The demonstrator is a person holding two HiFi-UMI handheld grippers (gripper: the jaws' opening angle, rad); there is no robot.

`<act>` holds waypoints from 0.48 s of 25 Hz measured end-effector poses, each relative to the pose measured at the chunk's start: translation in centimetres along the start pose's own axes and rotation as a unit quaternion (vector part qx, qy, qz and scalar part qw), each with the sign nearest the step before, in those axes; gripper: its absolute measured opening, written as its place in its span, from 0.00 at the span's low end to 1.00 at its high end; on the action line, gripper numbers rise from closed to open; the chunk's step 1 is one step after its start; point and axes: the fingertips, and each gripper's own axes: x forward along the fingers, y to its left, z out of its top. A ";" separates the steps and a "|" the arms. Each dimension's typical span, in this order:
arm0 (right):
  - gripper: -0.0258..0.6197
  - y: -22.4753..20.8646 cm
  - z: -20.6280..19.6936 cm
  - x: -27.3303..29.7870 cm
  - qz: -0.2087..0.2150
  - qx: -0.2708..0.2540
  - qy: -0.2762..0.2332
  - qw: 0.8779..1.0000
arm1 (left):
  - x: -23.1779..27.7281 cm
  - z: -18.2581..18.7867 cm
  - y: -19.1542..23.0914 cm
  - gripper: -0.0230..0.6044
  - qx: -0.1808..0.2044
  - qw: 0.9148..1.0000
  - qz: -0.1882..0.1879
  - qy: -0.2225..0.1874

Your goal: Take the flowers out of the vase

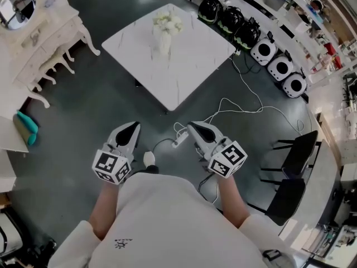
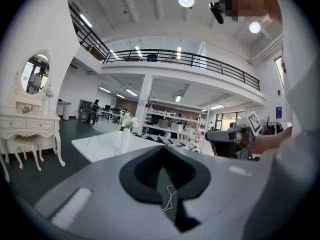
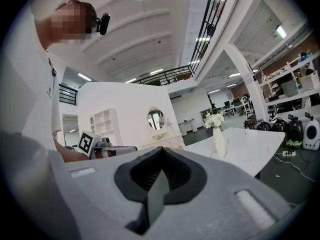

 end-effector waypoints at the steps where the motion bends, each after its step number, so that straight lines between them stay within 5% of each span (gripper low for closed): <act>1: 0.04 -0.3 0.2 0.9 -0.001 0.002 -0.001 1.000 | 0.3 0.2 0.7 0.02 -0.001 1.000 -0.002 0.000; 12: 0.04 -1.3 1.8 9.9 -0.002 -0.006 -0.001 1.000 | 2.2 1.2 8.4 0.02 -0.004 1.000 -0.025 0.006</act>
